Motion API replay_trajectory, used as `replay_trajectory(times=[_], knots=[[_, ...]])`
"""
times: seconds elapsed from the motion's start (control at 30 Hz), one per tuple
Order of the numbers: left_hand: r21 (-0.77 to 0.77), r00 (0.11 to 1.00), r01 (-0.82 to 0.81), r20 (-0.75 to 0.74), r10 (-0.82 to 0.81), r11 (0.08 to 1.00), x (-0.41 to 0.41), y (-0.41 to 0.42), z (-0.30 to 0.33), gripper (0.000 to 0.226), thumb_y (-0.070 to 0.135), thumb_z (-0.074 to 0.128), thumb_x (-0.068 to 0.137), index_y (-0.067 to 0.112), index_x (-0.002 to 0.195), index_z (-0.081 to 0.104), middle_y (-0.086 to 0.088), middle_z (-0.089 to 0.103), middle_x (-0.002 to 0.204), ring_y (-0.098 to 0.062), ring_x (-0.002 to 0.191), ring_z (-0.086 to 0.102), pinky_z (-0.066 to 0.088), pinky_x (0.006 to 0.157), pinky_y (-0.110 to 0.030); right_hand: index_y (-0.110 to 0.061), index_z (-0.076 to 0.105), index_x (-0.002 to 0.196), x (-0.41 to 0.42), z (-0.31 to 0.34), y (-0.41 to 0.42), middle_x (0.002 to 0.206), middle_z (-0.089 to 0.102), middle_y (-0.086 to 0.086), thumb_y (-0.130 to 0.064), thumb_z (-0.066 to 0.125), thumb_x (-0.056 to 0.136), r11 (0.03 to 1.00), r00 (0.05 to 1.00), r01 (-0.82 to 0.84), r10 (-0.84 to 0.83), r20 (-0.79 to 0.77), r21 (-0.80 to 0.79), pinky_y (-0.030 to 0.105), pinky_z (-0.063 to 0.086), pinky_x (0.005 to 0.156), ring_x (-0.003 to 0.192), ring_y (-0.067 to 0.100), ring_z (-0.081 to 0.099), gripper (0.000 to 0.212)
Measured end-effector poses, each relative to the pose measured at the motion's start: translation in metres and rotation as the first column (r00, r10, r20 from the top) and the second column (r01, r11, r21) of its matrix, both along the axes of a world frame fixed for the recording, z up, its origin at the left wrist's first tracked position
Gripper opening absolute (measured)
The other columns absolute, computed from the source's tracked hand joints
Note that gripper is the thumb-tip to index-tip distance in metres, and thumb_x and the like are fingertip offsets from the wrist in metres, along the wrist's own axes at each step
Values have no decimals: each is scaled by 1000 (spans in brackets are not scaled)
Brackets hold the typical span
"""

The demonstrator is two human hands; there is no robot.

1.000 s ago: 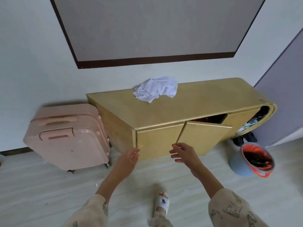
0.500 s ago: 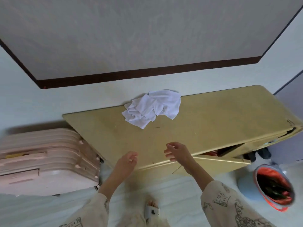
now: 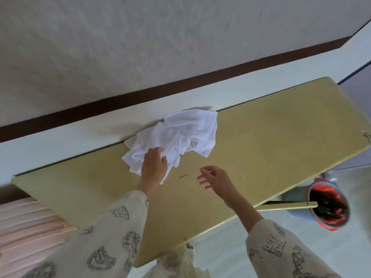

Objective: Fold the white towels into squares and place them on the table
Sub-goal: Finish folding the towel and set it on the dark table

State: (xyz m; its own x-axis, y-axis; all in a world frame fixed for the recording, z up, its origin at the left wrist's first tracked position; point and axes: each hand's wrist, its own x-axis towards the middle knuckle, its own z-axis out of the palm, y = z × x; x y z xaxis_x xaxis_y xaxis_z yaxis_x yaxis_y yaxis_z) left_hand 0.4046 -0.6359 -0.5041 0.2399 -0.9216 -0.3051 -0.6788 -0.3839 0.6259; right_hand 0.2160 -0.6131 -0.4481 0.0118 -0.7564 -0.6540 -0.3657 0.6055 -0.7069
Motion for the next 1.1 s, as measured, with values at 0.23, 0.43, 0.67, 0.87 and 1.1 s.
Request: replay_trajectory(times=[0.23,0.43,0.67,0.87,1.1], knots=[[-34,984,116,137,-111,993,-4,-67,-11,35,25,58,88,4,115,50,-16,51,113,-32,104,46,41,86,-40,-10,60,104,7,-7,-35,81,66,1,-14,48,95,1000,1000,27,-27,16,-4,26,49,67,71,15,61,15],[-57,958,157,250,-138,986,-7,-74,-15,15,14,50,90,4,101,55,-16,55,103,-32,95,51,45,76,-39,-8,60,106,7,-13,-51,86,67,5,-14,49,95,999,999,39,-39,3,-1,29,50,70,75,17,62,17],[-76,971,237,-25,-239,969,1,-85,59,18,20,50,94,7,98,62,2,60,83,-13,76,53,32,69,-11,-19,45,130,19,-3,-66,112,54,-6,-35,66,84,980,985,-124,103,-137,-156,26,42,88,104,13,53,54],[-147,925,371,-35,-379,917,-20,-93,134,14,26,51,93,18,91,63,3,64,80,-9,72,57,38,61,-6,-13,57,115,22,17,-78,106,59,-2,-33,57,90,906,949,-248,157,-273,-342,23,39,79,100,15,54,32],[-192,919,392,39,-392,900,-84,-102,195,14,32,61,85,22,82,69,-14,65,72,-23,61,54,40,59,-26,-10,68,94,-85,45,-94,90,70,2,-21,54,92,881,961,-173,53,-272,-441,18,36,65,78,10,56,18]])
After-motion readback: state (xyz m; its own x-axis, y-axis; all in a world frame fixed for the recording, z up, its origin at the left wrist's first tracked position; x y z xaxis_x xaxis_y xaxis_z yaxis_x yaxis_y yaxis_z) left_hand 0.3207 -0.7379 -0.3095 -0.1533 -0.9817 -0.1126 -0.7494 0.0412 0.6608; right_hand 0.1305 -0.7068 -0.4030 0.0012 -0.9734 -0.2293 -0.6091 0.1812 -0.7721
